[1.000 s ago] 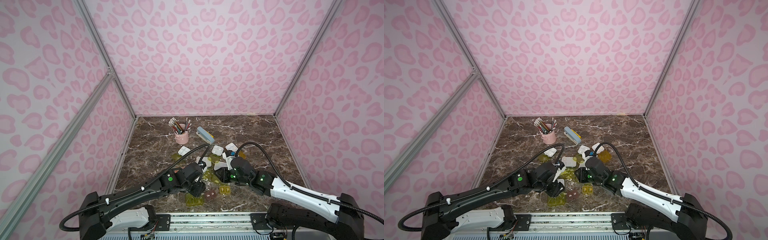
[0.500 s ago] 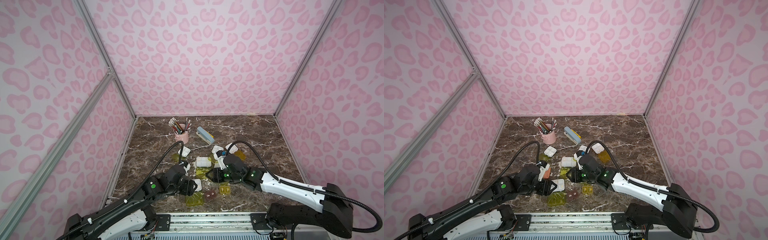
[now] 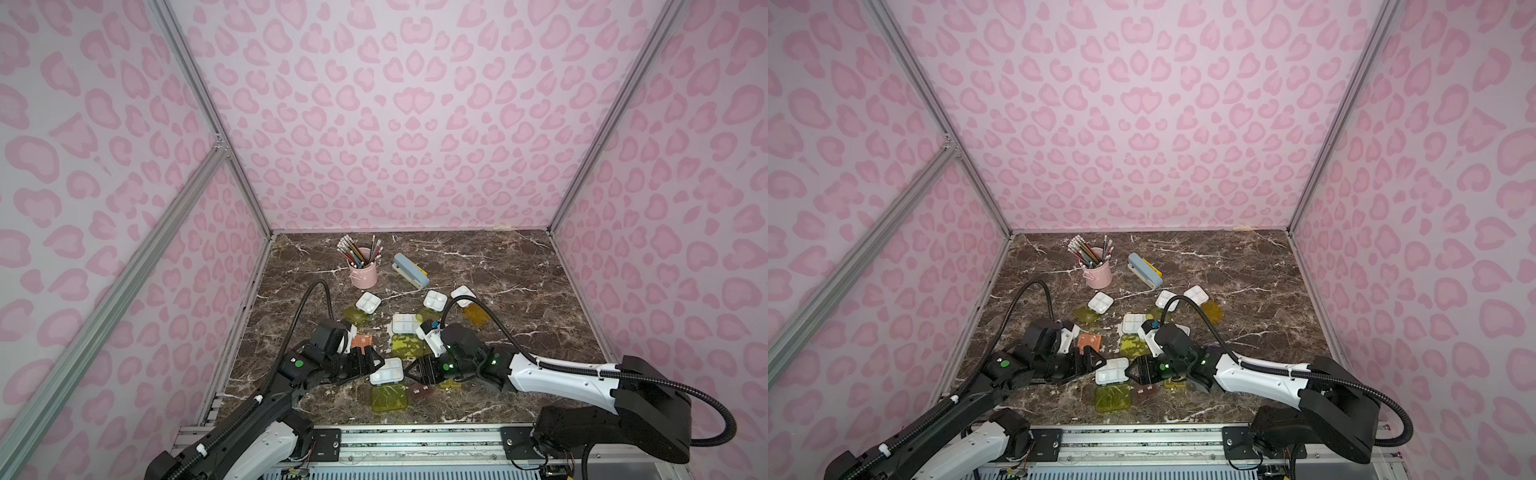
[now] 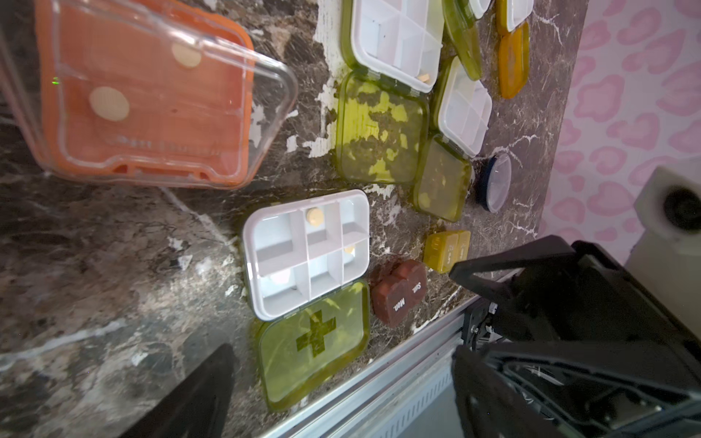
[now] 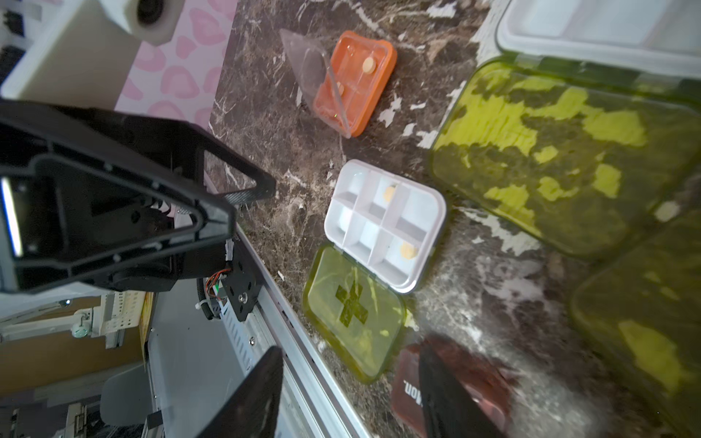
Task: Close pillboxes
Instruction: Adjust the pillbox at the center of the board.
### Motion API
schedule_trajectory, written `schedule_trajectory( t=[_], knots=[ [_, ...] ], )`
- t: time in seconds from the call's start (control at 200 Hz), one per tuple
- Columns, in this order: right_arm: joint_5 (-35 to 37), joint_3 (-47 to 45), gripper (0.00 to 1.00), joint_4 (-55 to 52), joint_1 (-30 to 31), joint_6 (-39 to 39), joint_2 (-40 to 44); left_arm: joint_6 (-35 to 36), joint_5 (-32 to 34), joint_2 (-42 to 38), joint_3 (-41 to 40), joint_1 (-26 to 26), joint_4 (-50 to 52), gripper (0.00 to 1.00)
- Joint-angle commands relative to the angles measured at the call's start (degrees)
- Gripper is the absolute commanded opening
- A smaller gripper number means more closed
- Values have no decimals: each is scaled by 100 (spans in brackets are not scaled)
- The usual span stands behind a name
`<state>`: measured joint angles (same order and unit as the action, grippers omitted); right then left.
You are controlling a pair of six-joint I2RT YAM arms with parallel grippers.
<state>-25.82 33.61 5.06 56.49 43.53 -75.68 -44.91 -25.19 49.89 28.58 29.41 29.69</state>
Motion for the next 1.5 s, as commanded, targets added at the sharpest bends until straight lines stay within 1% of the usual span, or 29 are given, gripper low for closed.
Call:
schedule_trajectory(
  t=[0.0,0.155,0.35,0.58,0.715,1.05,1.31,1.495],
  knots=[
    [-92,-94,59,418,82,-59,-79,49,-443,134,-74,-152,-121,90],
    [-83,-137,59,560,90,-65,-306,34,-660,374,-190,-251,-313,90],
    [-99,69,59,494,78,-181,-781,59,-635,570,-373,-269,-515,91],
    [-75,245,59,355,14,-337,-1040,-7,-639,790,-510,-273,-809,91],
    [-74,304,59,305,-84,-397,-1133,74,-650,983,-482,-278,-894,90],
    [-202,535,59,267,-258,-485,-1516,387,-759,1845,-325,-286,-1287,87],
    [-404,576,59,482,-296,-422,-1856,538,-829,2219,-195,-304,-1431,85],
    [-549,605,59,691,-290,-358,-2073,536,-891,2340,-201,-322,-1562,83]
  ],
)
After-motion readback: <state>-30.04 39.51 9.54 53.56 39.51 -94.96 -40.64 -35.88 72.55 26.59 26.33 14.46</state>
